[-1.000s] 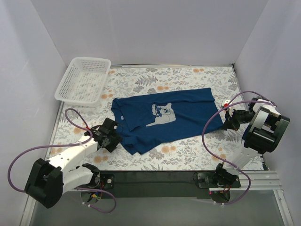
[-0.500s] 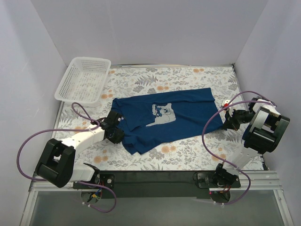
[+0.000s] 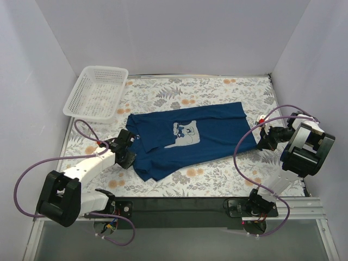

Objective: Fold and stack the t-shirts
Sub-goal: Fold the tshirt

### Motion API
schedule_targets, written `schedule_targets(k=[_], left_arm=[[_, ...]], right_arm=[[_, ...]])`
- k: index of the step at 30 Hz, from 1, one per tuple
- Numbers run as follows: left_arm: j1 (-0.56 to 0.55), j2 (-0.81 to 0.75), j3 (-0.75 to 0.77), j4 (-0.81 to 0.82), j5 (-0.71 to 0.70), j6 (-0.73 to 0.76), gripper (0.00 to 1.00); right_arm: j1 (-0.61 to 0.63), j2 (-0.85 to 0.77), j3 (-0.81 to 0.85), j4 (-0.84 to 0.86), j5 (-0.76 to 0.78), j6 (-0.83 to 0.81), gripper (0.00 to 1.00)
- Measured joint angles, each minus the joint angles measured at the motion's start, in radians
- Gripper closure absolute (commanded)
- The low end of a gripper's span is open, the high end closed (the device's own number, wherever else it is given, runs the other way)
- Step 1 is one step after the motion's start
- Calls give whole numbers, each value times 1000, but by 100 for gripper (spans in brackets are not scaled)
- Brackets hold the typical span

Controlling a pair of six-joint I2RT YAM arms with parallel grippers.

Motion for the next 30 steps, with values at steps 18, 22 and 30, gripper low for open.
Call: schedule_targets(k=[18,22,30], left_arm=[[28,-214,37,-22,175,294,32],[27,-239,35,-11,274,361,41],[27,-124,7,-2,319,368,54]], right_arm=[[0,15,3,5,11,21,99],[0,18,3,5,11,20,99],[1,18,3,5,11,21,99]])
